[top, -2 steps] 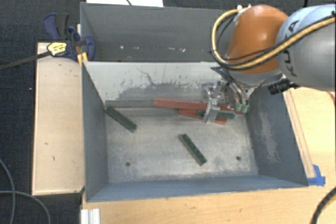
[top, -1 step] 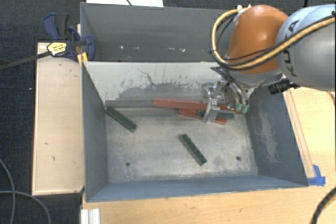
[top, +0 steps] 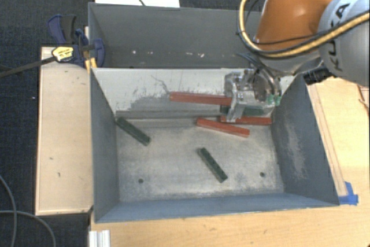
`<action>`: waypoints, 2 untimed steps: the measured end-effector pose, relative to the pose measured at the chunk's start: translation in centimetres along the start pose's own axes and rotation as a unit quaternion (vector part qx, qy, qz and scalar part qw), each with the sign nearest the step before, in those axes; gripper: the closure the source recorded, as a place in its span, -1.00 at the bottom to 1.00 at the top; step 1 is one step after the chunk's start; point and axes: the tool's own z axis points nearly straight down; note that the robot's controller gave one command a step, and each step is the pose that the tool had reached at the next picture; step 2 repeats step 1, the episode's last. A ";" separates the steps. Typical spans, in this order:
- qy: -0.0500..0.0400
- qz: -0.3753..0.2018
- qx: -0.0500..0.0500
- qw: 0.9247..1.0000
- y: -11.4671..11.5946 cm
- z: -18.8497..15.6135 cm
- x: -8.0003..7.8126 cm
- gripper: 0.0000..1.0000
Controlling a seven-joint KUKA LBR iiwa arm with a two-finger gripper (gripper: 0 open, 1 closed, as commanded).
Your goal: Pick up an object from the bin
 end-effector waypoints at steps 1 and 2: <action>0.000 0.000 0.000 1.000 0.0 0.0 0.0 1.00; 0.000 0.000 0.000 1.000 0.0 0.0 0.0 1.00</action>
Offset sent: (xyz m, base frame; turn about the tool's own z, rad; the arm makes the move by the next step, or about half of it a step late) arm -0.0119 0.0461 0.0342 -0.1078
